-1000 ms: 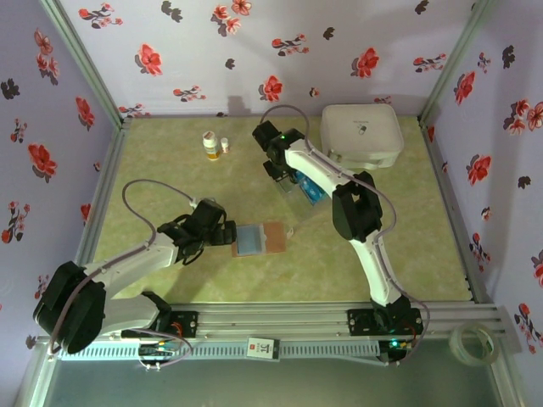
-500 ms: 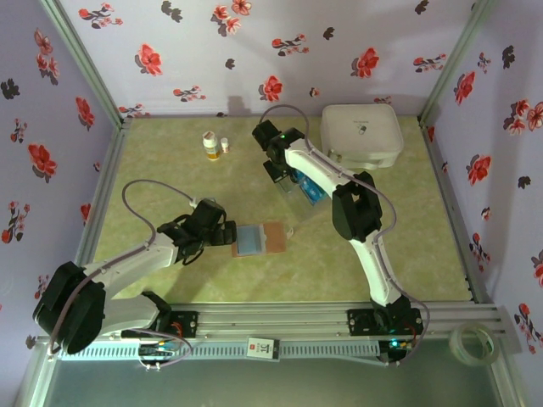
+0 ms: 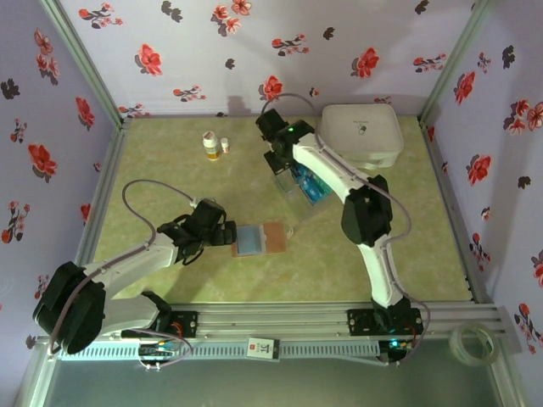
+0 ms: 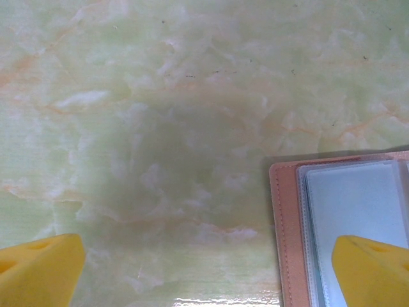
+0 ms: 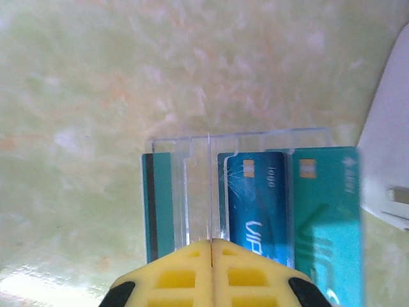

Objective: Put the credit cards into the card holder
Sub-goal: Pick up the credit card from the storage box.

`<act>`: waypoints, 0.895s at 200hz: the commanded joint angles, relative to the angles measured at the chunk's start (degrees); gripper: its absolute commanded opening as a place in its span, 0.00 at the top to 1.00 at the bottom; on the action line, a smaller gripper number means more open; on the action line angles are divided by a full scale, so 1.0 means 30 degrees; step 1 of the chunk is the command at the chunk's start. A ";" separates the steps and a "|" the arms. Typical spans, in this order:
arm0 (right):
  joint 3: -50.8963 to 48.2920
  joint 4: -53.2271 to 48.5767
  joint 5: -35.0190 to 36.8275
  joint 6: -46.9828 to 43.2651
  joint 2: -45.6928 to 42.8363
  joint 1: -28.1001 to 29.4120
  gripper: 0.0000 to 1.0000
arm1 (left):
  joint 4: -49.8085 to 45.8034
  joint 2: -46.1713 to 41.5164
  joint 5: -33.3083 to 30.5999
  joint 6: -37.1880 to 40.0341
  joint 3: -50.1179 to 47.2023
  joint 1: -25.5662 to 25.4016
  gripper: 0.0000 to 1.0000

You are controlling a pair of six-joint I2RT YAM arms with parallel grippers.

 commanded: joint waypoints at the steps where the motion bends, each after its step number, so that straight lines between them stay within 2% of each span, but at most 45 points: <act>1: -0.1245 0.0884 -0.1441 0.1008 -0.2820 -0.0013 1.00 | -0.0589 -0.0030 0.0062 0.0450 0.0283 0.0161 0.00; 34: -0.6082 0.4527 -0.4218 0.3370 -0.6478 -0.0011 1.00 | -0.1078 -0.0031 0.0075 0.0522 0.0653 0.0152 0.00; 65: -1.1949 0.9064 -0.6988 0.6295 -0.9766 -0.0028 1.00 | -0.1514 0.0068 0.0143 0.0669 0.1065 0.0146 0.00; 112: -1.9638 1.5835 -0.9441 1.0431 -1.3352 0.0004 1.00 | -0.1512 0.0805 0.0170 0.0675 0.1514 -0.0078 0.00; 154: -2.4847 2.1139 -1.0028 1.3265 -1.4992 0.0190 1.00 | -0.1525 0.1319 -0.0050 0.0213 0.1507 -0.0665 0.00; 179: -2.7762 2.6456 -1.1135 1.4870 -1.4749 0.0194 1.00 | -0.1392 0.1549 -0.0082 0.0021 0.1446 -0.0990 0.00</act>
